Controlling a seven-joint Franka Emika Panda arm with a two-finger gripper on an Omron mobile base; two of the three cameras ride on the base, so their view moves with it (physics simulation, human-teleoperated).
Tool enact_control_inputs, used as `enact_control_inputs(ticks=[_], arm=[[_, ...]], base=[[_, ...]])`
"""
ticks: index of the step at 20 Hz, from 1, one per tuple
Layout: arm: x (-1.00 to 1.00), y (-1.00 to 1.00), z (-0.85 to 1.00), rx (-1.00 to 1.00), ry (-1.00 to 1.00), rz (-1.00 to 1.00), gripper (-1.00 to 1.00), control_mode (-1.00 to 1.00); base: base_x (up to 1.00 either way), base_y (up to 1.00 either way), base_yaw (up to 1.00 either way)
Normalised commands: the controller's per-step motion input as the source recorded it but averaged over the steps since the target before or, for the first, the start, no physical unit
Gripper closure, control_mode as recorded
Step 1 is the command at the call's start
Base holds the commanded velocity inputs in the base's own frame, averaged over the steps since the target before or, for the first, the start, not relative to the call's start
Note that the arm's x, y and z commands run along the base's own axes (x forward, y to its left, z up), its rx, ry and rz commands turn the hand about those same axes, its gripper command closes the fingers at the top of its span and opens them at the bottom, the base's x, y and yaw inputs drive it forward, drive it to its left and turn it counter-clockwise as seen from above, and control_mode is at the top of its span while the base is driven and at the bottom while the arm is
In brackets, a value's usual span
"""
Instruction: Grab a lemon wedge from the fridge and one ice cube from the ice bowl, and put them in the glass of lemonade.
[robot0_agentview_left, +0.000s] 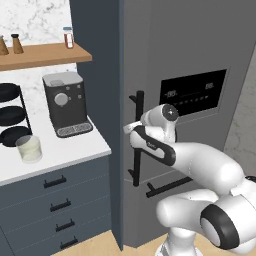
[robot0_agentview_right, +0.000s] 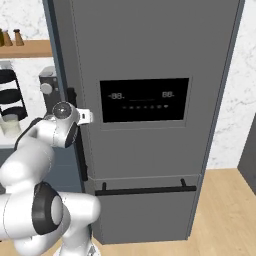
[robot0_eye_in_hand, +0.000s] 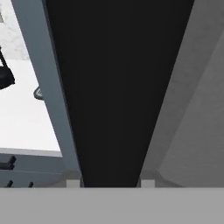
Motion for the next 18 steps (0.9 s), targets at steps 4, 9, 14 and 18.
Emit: enact_control_inputs(ticks=[4, 9, 14, 18], arm=[[0.27, -0.09, 0.0, -0.05, 0.02, 0.0, 1.0, -1.0], [0.08, -0.58, 0.0, -0.03, 0.01, -0.04, 1.0, -1.0], [-0.13, -0.9, 0.02, 0.0, 0.0, -0.11, 1.0, -1.0], [-0.22, -0.92, 0.0, 0.02, 0.0, -0.15, 1.0, -1.0]], base=[[0.0, 0.0, 0.0], [0.0, 0.0, 0.0], [0.0, 0.0, 0.0], [0.0, 0.0, 0.0]])
